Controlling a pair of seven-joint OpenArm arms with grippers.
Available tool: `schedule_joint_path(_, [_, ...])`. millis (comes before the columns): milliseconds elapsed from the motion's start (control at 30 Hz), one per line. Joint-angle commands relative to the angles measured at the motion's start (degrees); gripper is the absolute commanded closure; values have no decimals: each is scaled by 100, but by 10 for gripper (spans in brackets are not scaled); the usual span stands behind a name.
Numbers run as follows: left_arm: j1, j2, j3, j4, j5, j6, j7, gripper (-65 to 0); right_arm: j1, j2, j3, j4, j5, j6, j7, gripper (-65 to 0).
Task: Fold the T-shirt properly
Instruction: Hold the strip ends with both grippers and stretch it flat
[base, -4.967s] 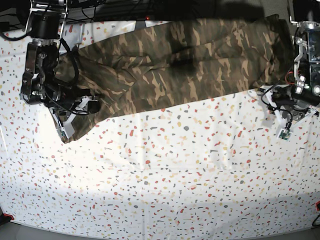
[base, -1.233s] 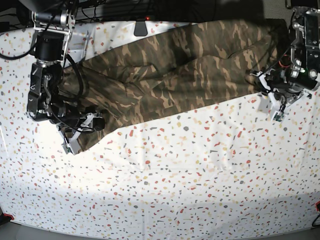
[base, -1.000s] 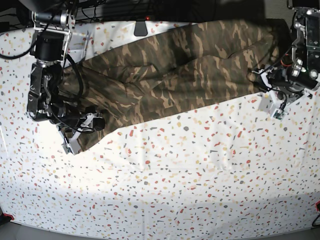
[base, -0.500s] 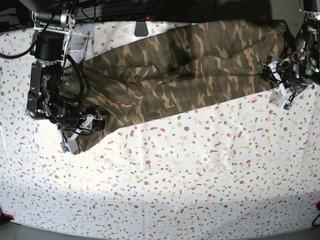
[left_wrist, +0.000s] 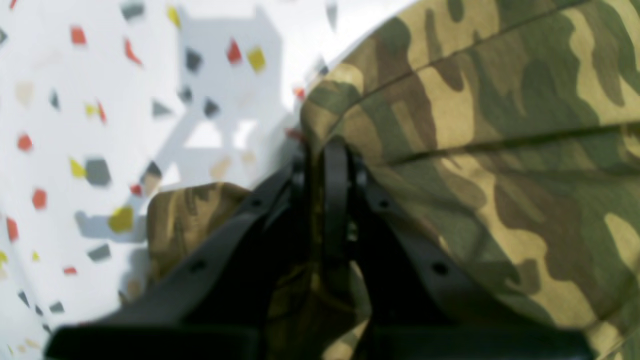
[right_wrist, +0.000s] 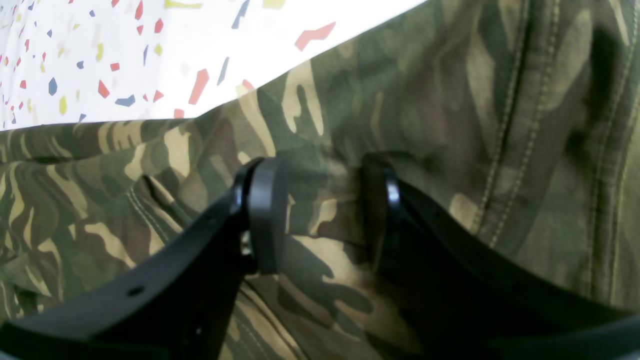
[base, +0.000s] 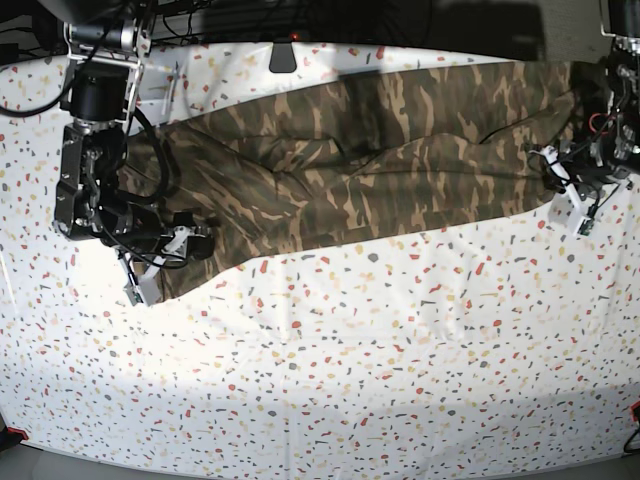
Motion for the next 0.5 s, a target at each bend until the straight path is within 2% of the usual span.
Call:
schedule_joint_path(0, [50,33,85,-201,407,131,380,0,111,85,13,66,7,8,76,-254])
schedule_joint_path(133, [-31,35,85,-201,407,131,39,0,111,83,13,66,9,8,96,-254])
schedule_joint_path(333, [-267,48,85,-254,717,131,-192,0,210,85,13,66,7,8,114,-254])
schedule_joint_path(467, [-553,125,85,-511,710,131,-225,0,319,85,13,66,9,8,111,-254])
